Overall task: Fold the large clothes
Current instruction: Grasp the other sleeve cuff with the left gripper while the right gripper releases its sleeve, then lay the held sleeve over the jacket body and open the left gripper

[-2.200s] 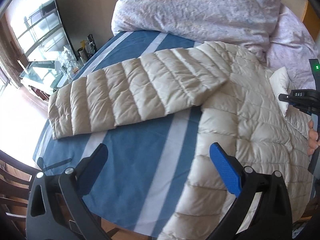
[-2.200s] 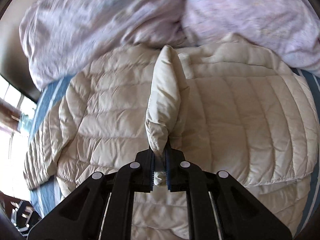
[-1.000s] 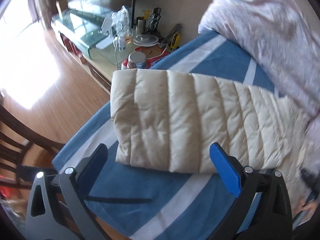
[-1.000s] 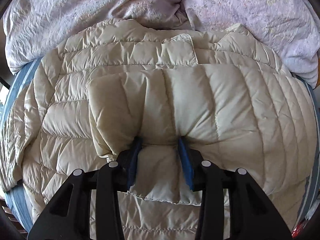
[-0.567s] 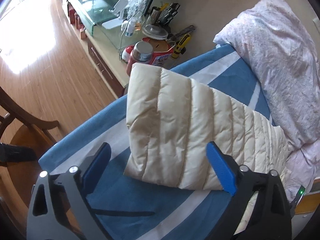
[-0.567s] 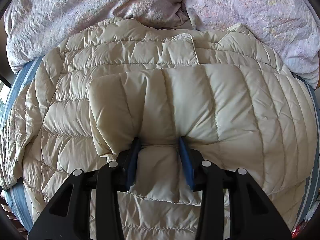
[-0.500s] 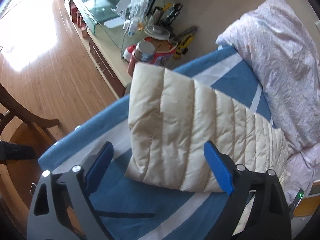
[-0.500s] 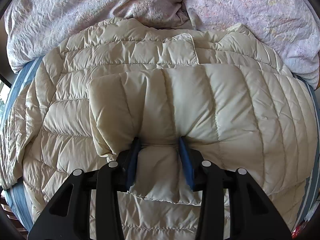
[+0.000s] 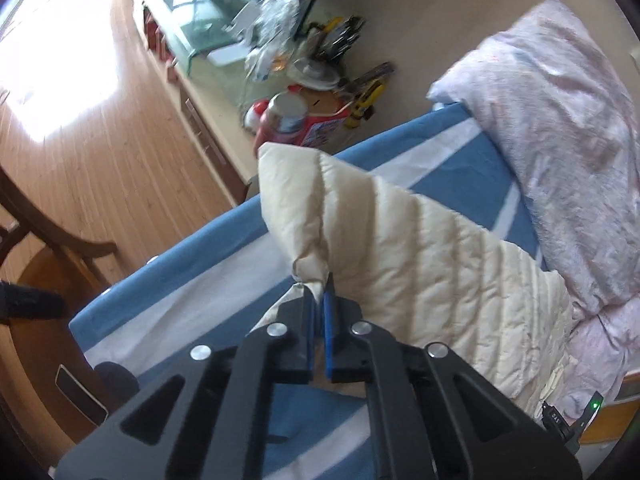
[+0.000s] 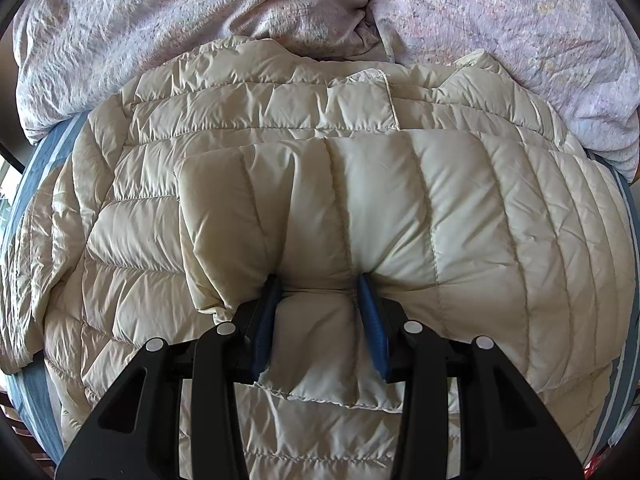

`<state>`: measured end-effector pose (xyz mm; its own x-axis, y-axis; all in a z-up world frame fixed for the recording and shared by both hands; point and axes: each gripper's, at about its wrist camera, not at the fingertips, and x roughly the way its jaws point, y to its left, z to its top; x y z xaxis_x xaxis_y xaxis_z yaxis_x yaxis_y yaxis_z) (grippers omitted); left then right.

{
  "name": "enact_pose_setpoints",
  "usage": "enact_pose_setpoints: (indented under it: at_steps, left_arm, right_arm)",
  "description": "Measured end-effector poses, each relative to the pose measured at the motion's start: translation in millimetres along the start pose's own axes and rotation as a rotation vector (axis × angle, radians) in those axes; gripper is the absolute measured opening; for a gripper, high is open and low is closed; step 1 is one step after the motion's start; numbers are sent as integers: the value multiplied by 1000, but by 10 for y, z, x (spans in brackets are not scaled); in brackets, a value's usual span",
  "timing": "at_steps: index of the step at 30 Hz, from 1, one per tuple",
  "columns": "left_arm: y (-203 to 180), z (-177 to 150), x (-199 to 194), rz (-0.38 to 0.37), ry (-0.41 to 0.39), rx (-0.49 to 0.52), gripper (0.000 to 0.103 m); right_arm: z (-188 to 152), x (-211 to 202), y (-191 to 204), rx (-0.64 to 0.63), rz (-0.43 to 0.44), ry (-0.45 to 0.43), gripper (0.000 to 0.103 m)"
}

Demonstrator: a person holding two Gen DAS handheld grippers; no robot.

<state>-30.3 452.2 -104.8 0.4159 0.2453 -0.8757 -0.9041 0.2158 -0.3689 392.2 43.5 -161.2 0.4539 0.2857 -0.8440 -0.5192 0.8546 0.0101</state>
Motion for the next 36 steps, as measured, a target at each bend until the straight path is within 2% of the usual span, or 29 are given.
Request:
enact_pose_setpoints:
  at_steps: [4,8,13,16,19,26,31,36]
  left_arm:
    - [-382,22,-250,-54,-50,78,2]
    - [-943,0,-589,-163,-100,174,2]
    - [-1684,-203,-840,-300,-109,287,2]
    - [-2238,-478,-907,-378,-83,382,2]
    - [-2690,-777,-884,-422,-49,464,2]
    - [-3723,-1639,-593,-526,93,625,2]
    - [-4189,-2191,-399,-554,165,703,2]
    - [-4514,-2683,-173,-532,227,782,2]
  right_arm:
    - [6,-70,-13,11,19,2,43]
    - [-14,-289,-168,52,70,-41,52]
    - [-79,-544,-414,75,81,-90,61]
    - [-152,-650,-628,94,72,-105,63]
    - [-262,-727,-881,123,69,-109,63]
    - [-641,-827,-1500,183,25,-112,63]
    - [-865,-858,-1888,237,-1,-108,63]
    - [-994,-908,-2157,269,-16,-113,63]
